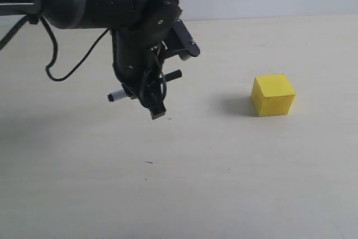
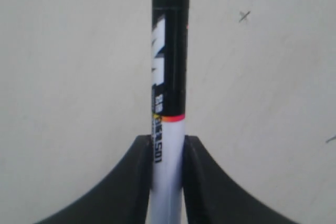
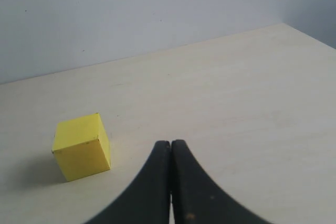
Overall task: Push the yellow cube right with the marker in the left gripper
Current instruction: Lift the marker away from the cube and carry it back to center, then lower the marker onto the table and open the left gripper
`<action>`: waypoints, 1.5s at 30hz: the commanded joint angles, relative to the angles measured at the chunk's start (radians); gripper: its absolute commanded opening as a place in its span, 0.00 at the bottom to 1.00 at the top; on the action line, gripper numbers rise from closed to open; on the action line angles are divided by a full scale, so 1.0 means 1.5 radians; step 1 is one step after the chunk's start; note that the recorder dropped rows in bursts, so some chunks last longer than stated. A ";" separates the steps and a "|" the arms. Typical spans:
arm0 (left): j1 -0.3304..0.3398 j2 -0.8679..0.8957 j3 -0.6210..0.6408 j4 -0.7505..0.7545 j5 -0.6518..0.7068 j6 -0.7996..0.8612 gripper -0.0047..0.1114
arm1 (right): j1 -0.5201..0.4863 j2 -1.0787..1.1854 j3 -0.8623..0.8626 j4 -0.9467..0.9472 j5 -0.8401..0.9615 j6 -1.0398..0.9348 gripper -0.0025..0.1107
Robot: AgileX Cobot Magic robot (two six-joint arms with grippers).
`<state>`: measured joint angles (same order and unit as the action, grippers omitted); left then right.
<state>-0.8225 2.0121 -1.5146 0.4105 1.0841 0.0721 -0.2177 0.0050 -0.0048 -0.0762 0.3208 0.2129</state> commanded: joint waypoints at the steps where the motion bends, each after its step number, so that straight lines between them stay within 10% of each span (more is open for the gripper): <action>1: 0.047 -0.058 0.061 0.009 -0.043 -0.109 0.04 | -0.002 -0.003 0.003 -0.001 -0.006 -0.001 0.02; 9: 0.137 -0.164 0.164 -0.112 -0.218 -0.367 0.04 | -0.002 -0.003 0.003 -0.001 -0.006 -0.001 0.02; 20: 0.043 -0.119 0.174 -0.281 -0.223 -0.511 0.04 | -0.002 -0.003 0.003 -0.001 -0.006 -0.001 0.02; 45: 0.031 0.128 -0.092 -0.274 -0.071 -0.568 0.04 | -0.002 -0.003 0.003 -0.001 -0.006 -0.001 0.02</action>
<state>-0.7745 2.1807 -1.6096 -0.0342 0.9323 -0.7860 -0.2177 0.0050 -0.0048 -0.0762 0.3208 0.2129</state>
